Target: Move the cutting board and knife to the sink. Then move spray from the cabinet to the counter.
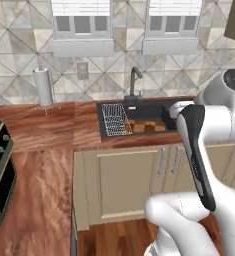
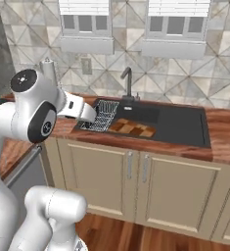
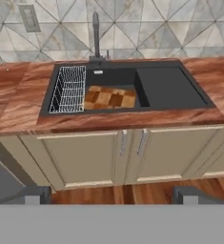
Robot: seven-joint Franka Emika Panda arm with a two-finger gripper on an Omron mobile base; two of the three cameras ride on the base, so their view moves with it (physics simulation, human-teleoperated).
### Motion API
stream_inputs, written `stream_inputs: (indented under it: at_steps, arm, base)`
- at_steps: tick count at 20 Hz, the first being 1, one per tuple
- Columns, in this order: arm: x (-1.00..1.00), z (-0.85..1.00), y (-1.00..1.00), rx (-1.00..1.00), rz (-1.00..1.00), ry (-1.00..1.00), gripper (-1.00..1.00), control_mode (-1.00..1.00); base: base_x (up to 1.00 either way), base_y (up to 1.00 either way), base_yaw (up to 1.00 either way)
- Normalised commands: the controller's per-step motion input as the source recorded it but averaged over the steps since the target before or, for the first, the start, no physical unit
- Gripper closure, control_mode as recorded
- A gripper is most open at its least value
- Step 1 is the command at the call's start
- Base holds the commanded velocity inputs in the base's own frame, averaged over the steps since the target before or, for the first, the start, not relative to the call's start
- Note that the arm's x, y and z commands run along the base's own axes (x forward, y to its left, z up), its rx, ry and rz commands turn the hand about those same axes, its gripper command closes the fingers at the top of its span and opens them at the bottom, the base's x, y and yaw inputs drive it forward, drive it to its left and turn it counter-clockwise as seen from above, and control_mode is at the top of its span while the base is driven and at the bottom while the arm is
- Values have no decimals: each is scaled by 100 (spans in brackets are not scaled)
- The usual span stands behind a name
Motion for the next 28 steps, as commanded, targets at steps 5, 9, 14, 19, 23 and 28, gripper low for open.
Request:
stream_inputs:
  at_steps: [5, 9, 14, 19, 23, 28]
  arm:
    - [0, 0, 0, 0, 0, 0, -100, 100]
    - [0, 0, 0, 0, 0, 0, -100, 100]
    - [0, 0, 0, 0, 0, 0, -100, 100]
    - [0, 0, 0, 0, 0, 0, -100, 100]
    - [0, 0, 0, 0, 0, 0, -100, 100]
    - [0, 0, 0, 0, 0, 0, -100, 100]
  base:
    - [-64, -37, 56]
    - [-90, -32, 54]
    - [-77, -36, 61]
    - [-25, -8, 61]
    - [30, 20, 38]
    - [52, 0, 48]
